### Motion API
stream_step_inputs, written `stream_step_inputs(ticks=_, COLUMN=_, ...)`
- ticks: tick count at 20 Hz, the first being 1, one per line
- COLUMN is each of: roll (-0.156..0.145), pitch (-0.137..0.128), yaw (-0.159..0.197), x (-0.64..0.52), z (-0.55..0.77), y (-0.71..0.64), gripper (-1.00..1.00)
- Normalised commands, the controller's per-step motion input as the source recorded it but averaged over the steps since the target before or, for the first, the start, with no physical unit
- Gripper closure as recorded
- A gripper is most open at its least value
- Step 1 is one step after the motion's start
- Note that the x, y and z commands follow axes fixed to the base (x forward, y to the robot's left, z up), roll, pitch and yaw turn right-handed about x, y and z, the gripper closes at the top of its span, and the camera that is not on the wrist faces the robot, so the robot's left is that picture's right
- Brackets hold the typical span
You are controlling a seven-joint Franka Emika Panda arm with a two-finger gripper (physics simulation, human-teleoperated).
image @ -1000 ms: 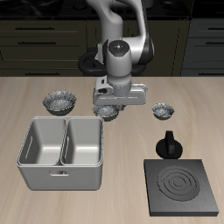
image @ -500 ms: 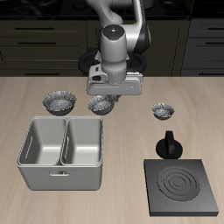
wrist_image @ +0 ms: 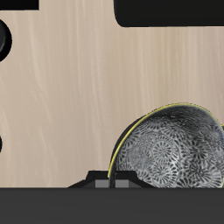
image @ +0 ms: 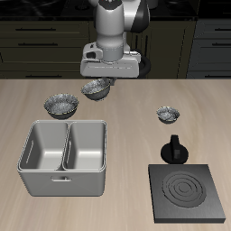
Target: Place the medium-sized bowl inside the right compartment of the bowl drainer
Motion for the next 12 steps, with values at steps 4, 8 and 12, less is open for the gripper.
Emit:
stream_step_inputs(ticks=4, roll=-0.036, pitch=-0.068, yaw=0.006, x=-0.07, z=0.44, y=-0.12, gripper=1.00)
stream_step_inputs(ticks=8, roll=-0.006, pitch=-0.001, yaw=0.000, x=0.02, z=0.11, y=-0.06, gripper=1.00)
stream_step_inputs(ticks=12, roll=0.033, pitch=0.049, yaw=-0.018, x=0.24, z=0.15, y=-0.20, gripper=1.00)
